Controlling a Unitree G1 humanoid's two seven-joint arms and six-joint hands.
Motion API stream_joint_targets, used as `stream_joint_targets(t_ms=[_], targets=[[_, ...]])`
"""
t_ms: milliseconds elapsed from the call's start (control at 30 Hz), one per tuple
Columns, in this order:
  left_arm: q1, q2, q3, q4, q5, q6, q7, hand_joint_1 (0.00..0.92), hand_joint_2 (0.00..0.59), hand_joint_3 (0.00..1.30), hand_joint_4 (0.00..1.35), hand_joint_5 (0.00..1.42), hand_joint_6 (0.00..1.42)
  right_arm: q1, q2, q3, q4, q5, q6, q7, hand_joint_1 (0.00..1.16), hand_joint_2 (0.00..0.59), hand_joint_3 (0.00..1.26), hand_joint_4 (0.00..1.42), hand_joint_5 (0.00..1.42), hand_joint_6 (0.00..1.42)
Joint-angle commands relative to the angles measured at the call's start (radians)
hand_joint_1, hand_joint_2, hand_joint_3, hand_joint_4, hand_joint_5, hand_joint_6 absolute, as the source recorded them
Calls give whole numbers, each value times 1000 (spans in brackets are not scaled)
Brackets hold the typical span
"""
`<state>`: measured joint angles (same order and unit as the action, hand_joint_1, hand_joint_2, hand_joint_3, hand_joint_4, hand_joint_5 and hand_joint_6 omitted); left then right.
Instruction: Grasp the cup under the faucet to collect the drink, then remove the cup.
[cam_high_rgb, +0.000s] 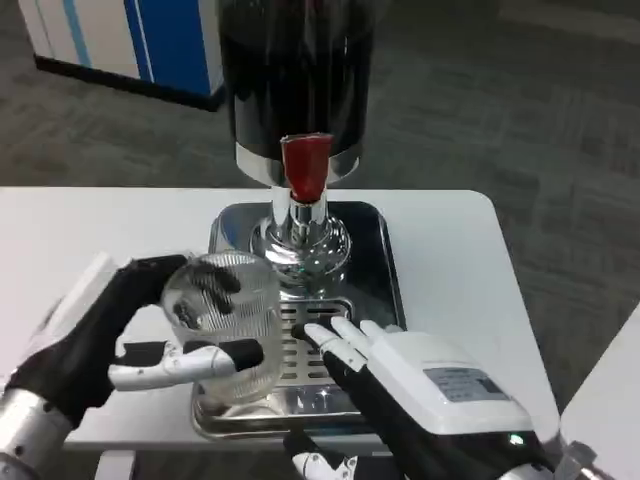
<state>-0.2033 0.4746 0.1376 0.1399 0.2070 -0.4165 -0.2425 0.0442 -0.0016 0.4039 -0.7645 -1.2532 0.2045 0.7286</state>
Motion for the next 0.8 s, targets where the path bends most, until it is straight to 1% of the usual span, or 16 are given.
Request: stream_joint_targets(t_ms=[33, 233, 433, 533, 667, 800], targets=[[-65, 18, -24, 64, 30, -51, 35, 660, 130, 746, 807, 888, 606, -1, -1, -9, -8, 7, -1, -11, 446, 446, 65, 0, 0, 0], [-132, 27, -53, 181, 98, -88, 102, 660, 130, 746, 807, 878, 606, 8, -7, -25, -27, 14, -2, -8, 446, 446, 65, 0, 0, 0], [-213, 29, -107, 308, 174, -135, 180, 660, 130, 746, 800, 877, 606, 2, -12, -40, -29, 23, -2, -7, 446, 446, 65, 0, 0, 0], [-259, 30, -145, 367, 221, -155, 219, 660, 129, 746, 789, 877, 606, 0, -15, -45, -26, 29, -2, -7, 446, 446, 65, 0, 0, 0], [-290, 36, -177, 411, 240, -171, 233, 660, 130, 746, 787, 877, 603, 2, -17, -48, -24, 34, -2, -8, 446, 446, 65, 0, 0, 0], [-312, 42, -200, 423, 247, -170, 232, 660, 135, 746, 787, 877, 586, 3, -18, -53, -25, 35, 0, -8, 446, 446, 65, 0, 0, 0]])
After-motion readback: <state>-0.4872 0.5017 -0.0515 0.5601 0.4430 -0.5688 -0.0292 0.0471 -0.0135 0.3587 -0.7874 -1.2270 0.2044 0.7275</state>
